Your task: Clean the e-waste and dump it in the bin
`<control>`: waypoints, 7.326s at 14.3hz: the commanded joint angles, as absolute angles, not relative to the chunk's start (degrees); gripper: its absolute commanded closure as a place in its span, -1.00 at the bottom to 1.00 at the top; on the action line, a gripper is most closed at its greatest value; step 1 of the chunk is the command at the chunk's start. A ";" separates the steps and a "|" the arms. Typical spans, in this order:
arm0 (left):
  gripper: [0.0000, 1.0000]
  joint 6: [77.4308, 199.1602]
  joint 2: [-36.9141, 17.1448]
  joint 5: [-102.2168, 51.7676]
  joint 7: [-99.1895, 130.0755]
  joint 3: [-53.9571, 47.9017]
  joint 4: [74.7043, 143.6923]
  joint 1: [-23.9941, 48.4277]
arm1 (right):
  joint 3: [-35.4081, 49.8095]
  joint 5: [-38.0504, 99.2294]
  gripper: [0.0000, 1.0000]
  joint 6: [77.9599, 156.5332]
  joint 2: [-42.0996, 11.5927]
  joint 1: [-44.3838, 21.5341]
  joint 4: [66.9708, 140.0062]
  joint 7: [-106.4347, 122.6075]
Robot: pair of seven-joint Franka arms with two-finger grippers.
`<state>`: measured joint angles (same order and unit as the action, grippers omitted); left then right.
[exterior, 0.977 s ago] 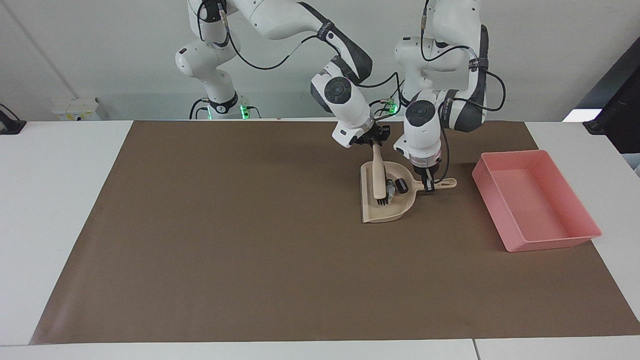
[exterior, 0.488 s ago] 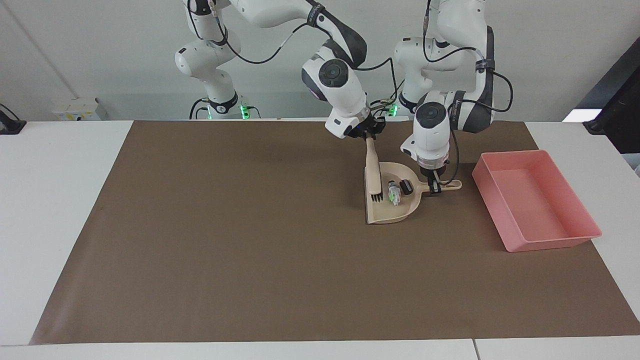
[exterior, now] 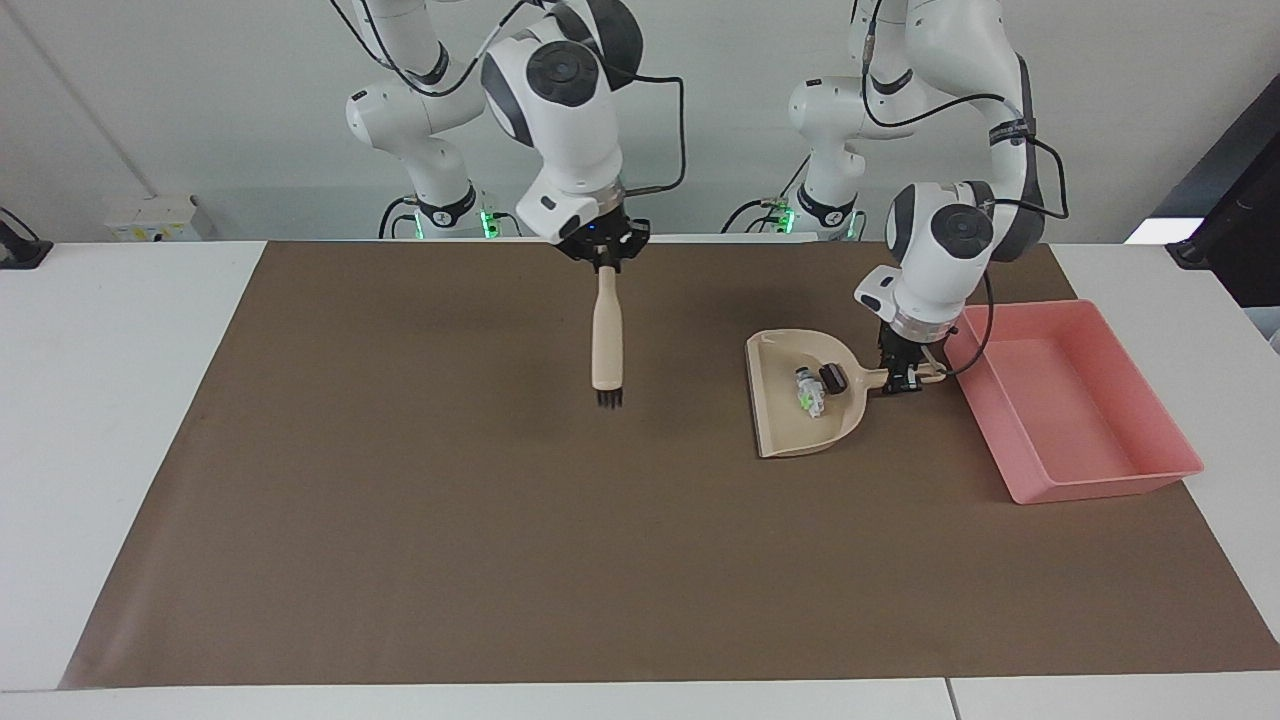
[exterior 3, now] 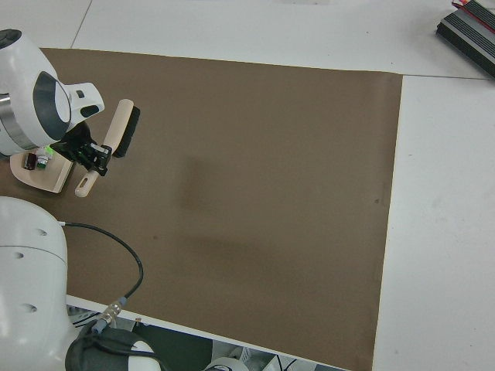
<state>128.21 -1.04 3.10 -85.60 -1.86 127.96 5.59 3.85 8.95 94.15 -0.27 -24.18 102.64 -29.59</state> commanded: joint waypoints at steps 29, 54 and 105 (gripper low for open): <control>0.99 107.31 -14.50 -0.09 -127.62 1.40 86.40 -29.27 | 4.66 -2.11 0.99 120.40 6.50 19.07 136.49 14.23; 0.97 104.77 -2.64 13.73 -115.13 -0.09 94.92 -19.51 | 5.19 -1.14 -1.00 92.15 4.14 8.43 95.93 -0.26; -0.96 116.56 10.02 1.00 0.09 0.44 123.34 2.91 | -5.63 -0.97 -1.00 85.69 3.16 -3.60 93.25 -4.48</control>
